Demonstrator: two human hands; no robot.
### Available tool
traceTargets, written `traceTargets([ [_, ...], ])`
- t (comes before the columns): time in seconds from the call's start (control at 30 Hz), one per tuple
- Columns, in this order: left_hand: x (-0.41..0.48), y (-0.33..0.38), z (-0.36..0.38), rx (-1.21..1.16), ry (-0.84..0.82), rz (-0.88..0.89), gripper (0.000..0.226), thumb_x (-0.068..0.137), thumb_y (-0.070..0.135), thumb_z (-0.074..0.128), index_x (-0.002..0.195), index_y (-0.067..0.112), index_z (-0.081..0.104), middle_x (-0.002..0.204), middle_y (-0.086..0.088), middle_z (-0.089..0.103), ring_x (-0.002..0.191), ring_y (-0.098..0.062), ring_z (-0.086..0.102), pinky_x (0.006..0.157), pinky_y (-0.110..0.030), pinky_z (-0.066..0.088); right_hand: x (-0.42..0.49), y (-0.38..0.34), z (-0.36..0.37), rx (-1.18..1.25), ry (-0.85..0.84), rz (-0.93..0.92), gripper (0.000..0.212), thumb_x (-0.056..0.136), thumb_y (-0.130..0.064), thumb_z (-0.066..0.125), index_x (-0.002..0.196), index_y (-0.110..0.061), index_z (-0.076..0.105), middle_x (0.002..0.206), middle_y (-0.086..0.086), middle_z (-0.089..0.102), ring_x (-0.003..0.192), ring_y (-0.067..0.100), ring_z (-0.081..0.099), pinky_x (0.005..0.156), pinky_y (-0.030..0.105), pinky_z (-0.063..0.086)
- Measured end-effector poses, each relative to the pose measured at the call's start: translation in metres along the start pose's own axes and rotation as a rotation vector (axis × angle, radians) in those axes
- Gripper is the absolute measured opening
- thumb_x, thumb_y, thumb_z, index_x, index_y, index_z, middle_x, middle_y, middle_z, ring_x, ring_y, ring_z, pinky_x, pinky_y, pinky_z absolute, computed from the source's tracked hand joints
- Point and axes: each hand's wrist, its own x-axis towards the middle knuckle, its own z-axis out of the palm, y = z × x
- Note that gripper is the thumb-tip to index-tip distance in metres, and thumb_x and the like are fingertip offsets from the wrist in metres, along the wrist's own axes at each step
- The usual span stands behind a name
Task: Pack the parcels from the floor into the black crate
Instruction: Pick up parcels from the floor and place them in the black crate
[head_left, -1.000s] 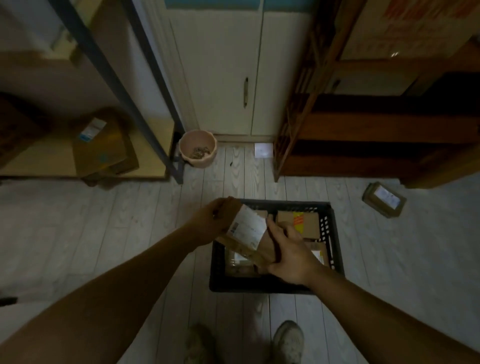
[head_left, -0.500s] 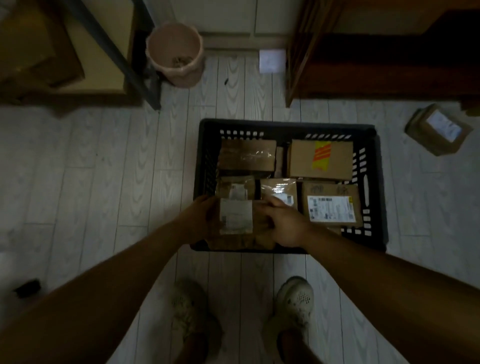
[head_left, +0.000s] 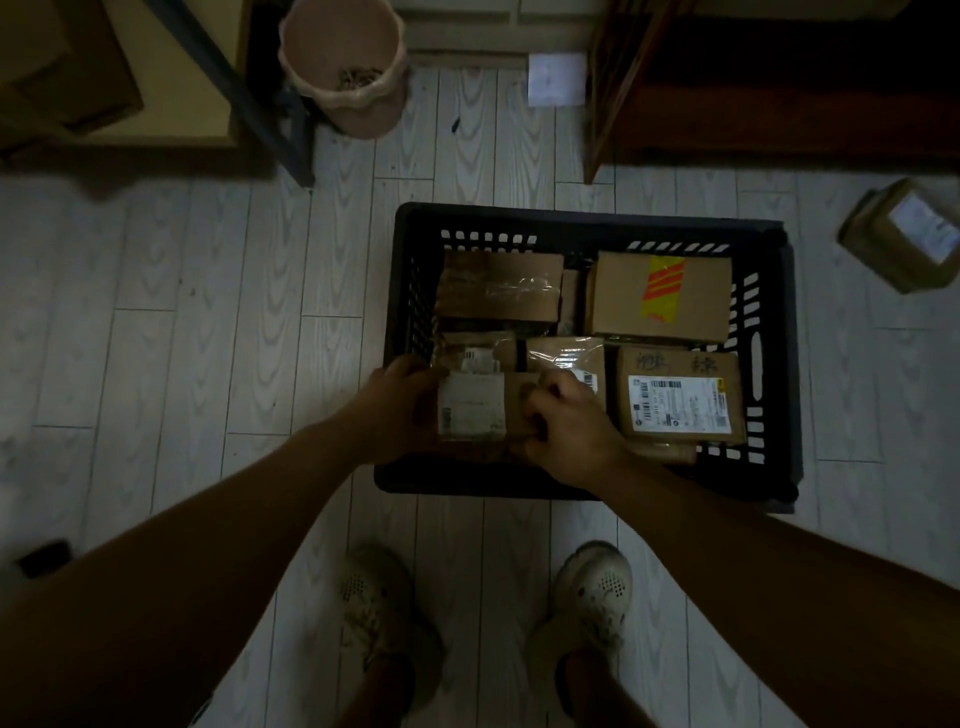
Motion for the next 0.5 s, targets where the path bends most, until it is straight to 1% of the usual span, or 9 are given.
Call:
traceTargets([
  [0.1,-0.002,-0.001,0.015,0.083,-0.009,-0.001,0.093,0.071,0.043,0.073,0.146,0.03,0.018,0.148,-0.007,0.02,0.13,-0.034,0.028,0.107,-0.05,0.034,0.006,-0.004,0.0,-0.049,-0.104,-0.013,0.05,0.076,-0.028,0.071,0.118,-0.012,0.051,0.15,0.011,0.023,0.132,0.033,0.03,0.102,0.041,0.038],
  [0.17,-0.003,-0.004,0.019,0.109,-0.022,-0.008,0.094,0.072,0.042,0.072,0.146,0.029,0.015,0.149,-0.008,0.02,0.13,-0.034,0.028,0.107,-0.049,0.035,0.01,-0.006,-0.002,-0.046,-0.166,-0.025,0.061,0.075,-0.032,0.072,0.127,-0.016,0.045,0.148,0.01,0.027,0.13,0.033,0.032,0.101,0.042,0.038],
  [0.27,0.002,-0.011,0.016,0.186,-0.024,0.041,0.095,0.071,0.046,0.071,0.146,0.029,0.016,0.147,-0.009,0.024,0.129,-0.034,0.03,0.106,-0.048,0.036,0.013,-0.004,-0.005,-0.042,-0.209,-0.023,0.072,0.074,-0.038,0.072,0.136,-0.026,0.037,0.137,0.009,0.039,0.123,0.031,0.037,0.094,0.039,0.037],
  [0.33,0.008,-0.013,0.012,0.267,-0.035,0.047,0.095,0.071,0.049,0.069,0.146,0.029,0.015,0.146,-0.008,0.025,0.128,-0.034,0.029,0.105,-0.046,0.036,0.017,-0.003,-0.006,-0.05,-0.214,-0.015,0.074,0.075,-0.039,0.071,0.139,-0.028,0.034,0.134,0.009,0.041,0.123,0.03,0.038,0.093,0.037,0.037],
  [0.43,0.014,-0.013,0.011,0.328,-0.025,0.046,0.095,0.07,0.052,0.07,0.145,0.027,0.018,0.144,-0.007,0.029,0.13,-0.032,0.027,0.105,-0.046,0.034,0.025,-0.006,-0.004,-0.03,-0.209,-0.017,0.07,0.076,-0.037,0.07,0.138,-0.025,0.039,0.131,0.011,0.042,0.121,0.031,0.039,0.091,0.035,0.038],
  [0.5,0.015,-0.017,0.011,0.326,-0.005,0.068,0.096,0.067,0.053,0.07,0.144,0.027,0.02,0.143,-0.007,0.031,0.13,-0.03,0.026,0.106,-0.047,0.034,0.025,-0.006,-0.002,-0.013,-0.195,-0.02,0.067,0.075,-0.036,0.071,0.135,-0.024,0.043,0.128,0.011,0.044,0.118,0.03,0.042,0.087,0.032,0.038],
])
